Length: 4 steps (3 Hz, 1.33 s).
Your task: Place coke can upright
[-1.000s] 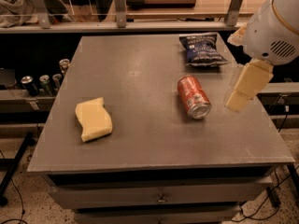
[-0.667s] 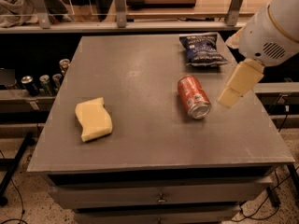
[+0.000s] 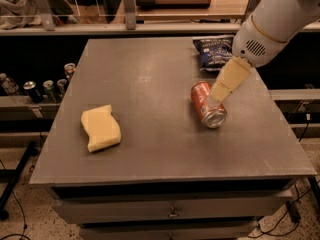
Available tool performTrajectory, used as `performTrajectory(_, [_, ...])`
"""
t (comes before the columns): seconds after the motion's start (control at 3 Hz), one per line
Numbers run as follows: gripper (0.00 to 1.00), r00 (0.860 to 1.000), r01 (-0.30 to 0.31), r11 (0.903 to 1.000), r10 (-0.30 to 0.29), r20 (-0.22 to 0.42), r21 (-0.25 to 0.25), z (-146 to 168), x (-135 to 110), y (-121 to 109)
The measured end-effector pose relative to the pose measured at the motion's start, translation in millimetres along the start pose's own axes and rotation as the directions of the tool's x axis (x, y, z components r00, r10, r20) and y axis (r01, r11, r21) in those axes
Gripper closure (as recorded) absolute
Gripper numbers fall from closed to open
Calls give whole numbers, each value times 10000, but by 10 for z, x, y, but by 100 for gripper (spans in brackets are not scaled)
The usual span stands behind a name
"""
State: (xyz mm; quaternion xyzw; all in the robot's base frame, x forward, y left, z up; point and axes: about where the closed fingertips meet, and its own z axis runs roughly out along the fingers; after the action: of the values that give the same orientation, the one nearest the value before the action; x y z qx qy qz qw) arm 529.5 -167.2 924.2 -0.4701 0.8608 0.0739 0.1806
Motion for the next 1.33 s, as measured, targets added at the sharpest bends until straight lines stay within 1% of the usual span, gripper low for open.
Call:
performTrajectory(0.33, [0, 9818, -1291, 9916, 1271, -1409, -48, 202, -65, -86])
performTrajectory(0.67, [0, 9283, -2554, 9658, 2576, -2680, 437, 360, -100, -127])
performTrajectory(1.0, [0, 8593, -3704, 9192, 3939, -3264, 1339, 462, -94, -138])
performTrajectory(1.33, [0, 7979, -4574, 8584, 5114, -3191, 2320, 507, -60, -115])
